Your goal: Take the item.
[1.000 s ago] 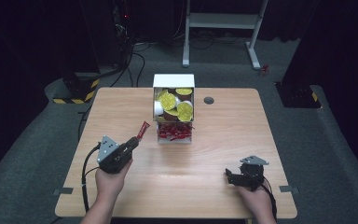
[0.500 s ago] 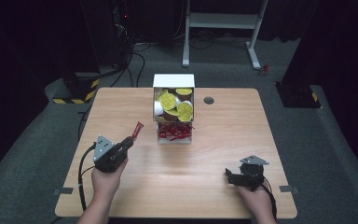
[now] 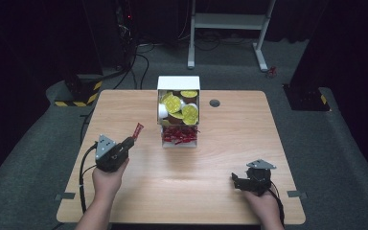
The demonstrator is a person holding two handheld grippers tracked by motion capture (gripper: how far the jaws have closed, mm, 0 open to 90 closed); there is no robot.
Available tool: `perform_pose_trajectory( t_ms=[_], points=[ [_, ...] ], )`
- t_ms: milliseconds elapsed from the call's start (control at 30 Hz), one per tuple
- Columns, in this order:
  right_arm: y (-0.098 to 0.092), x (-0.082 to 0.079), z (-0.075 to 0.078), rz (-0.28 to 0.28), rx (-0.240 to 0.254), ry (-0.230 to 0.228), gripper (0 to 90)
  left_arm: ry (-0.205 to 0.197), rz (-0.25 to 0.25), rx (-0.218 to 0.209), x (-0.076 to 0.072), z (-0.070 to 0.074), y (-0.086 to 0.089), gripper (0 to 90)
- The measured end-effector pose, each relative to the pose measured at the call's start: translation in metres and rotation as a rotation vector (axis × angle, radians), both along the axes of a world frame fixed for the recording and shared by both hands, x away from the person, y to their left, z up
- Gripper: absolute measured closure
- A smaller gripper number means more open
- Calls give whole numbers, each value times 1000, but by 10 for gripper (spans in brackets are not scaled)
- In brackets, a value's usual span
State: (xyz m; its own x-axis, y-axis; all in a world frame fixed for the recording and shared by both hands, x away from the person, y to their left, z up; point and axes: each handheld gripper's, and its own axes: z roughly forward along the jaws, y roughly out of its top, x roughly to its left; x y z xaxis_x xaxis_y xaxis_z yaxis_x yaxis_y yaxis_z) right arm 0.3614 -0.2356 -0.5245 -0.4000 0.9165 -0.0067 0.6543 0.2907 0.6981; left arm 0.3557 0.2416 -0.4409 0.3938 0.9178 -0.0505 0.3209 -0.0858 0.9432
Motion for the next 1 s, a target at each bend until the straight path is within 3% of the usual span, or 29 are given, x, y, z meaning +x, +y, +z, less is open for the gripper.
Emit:
perform_pose_trajectory(
  t_ms=[800, 1000],
  points=[
    [0, 0, 0, 0, 0, 0, 100, 45, 40, 52, 55, -11, 2, 841],
    [0, 0, 0, -1, 0, 0, 100, 72, 50, 39, 68, -18, 4, 841]
  ],
)
